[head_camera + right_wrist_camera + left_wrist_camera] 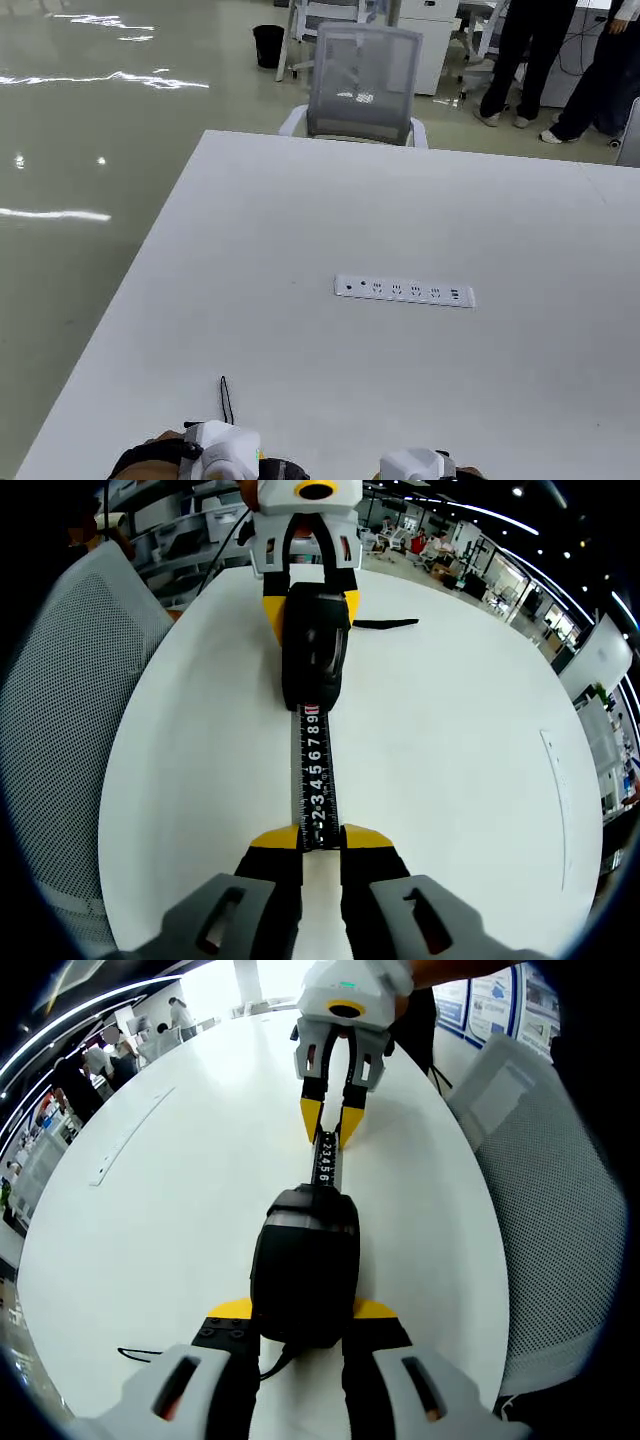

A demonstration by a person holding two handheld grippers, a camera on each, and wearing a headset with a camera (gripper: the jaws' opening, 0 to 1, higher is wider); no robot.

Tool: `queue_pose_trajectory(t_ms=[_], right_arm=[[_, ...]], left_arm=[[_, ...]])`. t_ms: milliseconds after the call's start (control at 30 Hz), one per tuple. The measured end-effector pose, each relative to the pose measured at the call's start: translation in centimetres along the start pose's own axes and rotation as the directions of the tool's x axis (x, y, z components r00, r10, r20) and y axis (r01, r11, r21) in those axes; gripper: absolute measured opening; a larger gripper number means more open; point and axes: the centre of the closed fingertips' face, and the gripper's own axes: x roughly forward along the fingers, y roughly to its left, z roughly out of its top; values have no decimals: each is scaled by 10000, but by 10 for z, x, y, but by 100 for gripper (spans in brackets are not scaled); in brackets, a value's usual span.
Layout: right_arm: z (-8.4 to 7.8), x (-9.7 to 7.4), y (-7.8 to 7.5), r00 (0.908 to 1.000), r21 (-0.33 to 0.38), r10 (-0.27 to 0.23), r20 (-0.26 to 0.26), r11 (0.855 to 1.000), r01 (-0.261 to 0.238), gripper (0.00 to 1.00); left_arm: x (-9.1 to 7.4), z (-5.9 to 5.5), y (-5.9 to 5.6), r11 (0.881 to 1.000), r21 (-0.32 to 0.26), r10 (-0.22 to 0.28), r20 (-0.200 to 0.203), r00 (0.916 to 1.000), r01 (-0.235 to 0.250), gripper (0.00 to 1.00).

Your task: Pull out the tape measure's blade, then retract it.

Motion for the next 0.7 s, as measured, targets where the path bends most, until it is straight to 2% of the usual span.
queue_pose_trajectory(t_ms=[700], right_arm=[[-9,-5,0,10000,42,9,-96,10000,-9,12]], left_arm=[[1,-2,0,10000,-83,-54,5,10000,54,27]])
